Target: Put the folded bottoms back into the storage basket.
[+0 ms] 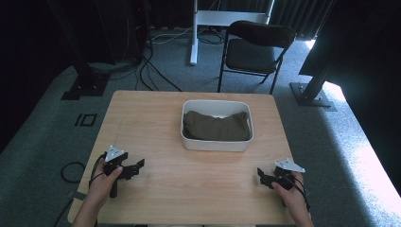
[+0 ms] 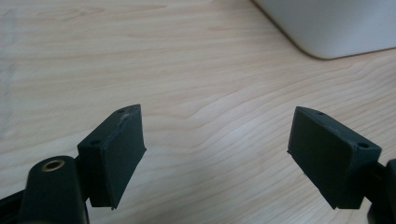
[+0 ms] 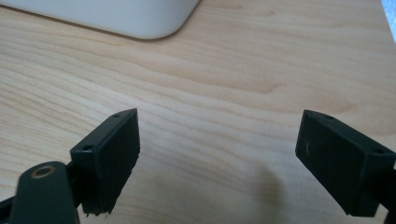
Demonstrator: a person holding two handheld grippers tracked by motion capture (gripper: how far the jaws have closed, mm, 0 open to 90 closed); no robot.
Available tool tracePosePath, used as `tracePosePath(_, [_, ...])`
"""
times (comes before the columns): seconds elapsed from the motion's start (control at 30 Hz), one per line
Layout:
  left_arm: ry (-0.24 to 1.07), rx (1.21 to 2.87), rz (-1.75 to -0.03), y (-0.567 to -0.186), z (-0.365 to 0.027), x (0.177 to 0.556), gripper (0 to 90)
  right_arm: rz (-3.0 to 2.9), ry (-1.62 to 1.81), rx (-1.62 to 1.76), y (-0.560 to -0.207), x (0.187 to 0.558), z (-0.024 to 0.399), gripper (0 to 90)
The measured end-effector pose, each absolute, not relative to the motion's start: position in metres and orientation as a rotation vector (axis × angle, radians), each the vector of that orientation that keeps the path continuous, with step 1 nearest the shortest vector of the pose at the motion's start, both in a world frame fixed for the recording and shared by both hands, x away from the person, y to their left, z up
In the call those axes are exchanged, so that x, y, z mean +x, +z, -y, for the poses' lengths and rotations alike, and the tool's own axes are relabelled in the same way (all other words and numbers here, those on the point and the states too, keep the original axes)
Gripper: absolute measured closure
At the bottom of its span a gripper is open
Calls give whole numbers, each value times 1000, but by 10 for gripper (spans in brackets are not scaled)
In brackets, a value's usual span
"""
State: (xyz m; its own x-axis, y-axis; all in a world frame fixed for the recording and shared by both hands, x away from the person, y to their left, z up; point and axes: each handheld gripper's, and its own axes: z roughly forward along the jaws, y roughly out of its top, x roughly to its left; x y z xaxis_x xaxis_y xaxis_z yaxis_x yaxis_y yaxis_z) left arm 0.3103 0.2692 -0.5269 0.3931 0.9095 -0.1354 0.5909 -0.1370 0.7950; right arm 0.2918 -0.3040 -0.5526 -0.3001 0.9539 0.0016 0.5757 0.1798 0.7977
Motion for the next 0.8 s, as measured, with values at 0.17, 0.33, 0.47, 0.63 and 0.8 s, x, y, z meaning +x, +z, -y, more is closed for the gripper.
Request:
tracePosePath(0.17, [513,1841,-1357,-530,-280,307,194,-1913,955,1496,-556,290,307,139])
tracePosePath(0.33, [543,1841,-1419,-533,-290,304,194,-1895,936,1534,-557,287,310,140])
tracePosePath(0.47, [553,1820,-1475,-536,-296,303,194,-1892,899,1555,-558,285,311,143])
tracePosePath(0.63, [577,1828,-1555,-540,-304,301,194,-1886,835,1626,-559,283,315,139])
tracePosePath(0.8, [589,1827,-1634,-545,-308,301,194,-1879,831,1634,-559,283,316,135])
